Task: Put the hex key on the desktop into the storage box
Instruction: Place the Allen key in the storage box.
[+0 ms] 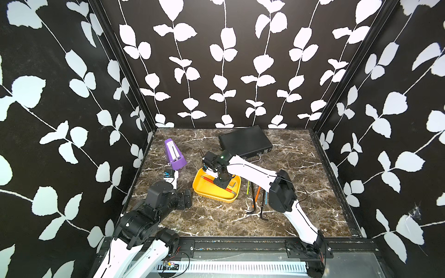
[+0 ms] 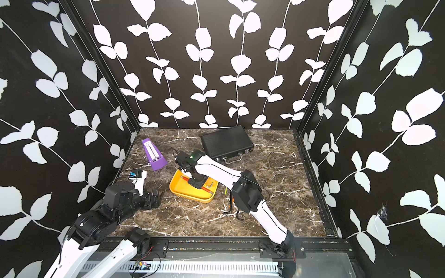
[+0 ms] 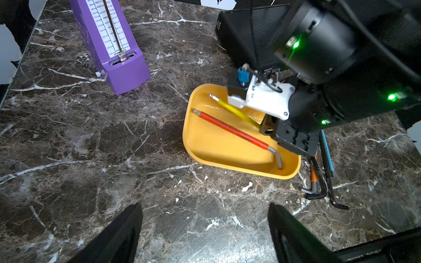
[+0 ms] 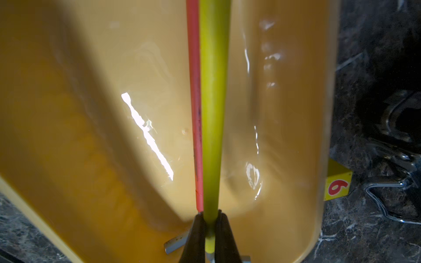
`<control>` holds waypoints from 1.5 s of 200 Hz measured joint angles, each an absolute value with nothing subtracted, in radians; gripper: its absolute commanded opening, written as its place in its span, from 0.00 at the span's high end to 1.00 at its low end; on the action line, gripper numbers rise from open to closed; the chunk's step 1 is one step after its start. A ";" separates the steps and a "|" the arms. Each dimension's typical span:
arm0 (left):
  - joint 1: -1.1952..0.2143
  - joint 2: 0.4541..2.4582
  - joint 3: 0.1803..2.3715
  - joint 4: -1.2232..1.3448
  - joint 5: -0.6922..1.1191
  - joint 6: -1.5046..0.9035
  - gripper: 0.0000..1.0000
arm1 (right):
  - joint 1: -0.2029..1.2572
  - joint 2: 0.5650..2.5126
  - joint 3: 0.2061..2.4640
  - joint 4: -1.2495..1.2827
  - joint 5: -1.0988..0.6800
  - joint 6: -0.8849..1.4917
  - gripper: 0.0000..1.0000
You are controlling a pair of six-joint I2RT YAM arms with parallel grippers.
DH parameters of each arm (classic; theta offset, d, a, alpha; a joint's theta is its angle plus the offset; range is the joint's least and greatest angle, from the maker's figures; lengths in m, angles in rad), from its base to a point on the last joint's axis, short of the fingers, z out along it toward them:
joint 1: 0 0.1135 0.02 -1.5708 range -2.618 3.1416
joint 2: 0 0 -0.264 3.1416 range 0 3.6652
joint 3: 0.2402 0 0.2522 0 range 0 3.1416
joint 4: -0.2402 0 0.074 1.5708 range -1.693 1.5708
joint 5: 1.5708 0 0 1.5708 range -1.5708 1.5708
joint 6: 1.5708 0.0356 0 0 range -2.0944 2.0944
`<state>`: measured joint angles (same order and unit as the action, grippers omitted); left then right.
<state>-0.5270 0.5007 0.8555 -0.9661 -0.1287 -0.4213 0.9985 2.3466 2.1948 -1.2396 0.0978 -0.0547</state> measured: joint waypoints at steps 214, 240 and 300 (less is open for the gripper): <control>-0.527 0.488 0.855 -0.966 -0.131 -0.422 0.13 | 1.036 2.496 2.296 -1.314 0.143 0.050 0.70; -0.527 0.488 0.855 -0.966 -0.131 -0.422 0.13 | 1.035 2.487 2.296 -1.314 0.145 0.065 0.70; -0.527 0.488 0.855 -0.966 -0.131 -0.422 0.13 | 0.985 2.168 2.097 -1.201 0.146 0.206 0.70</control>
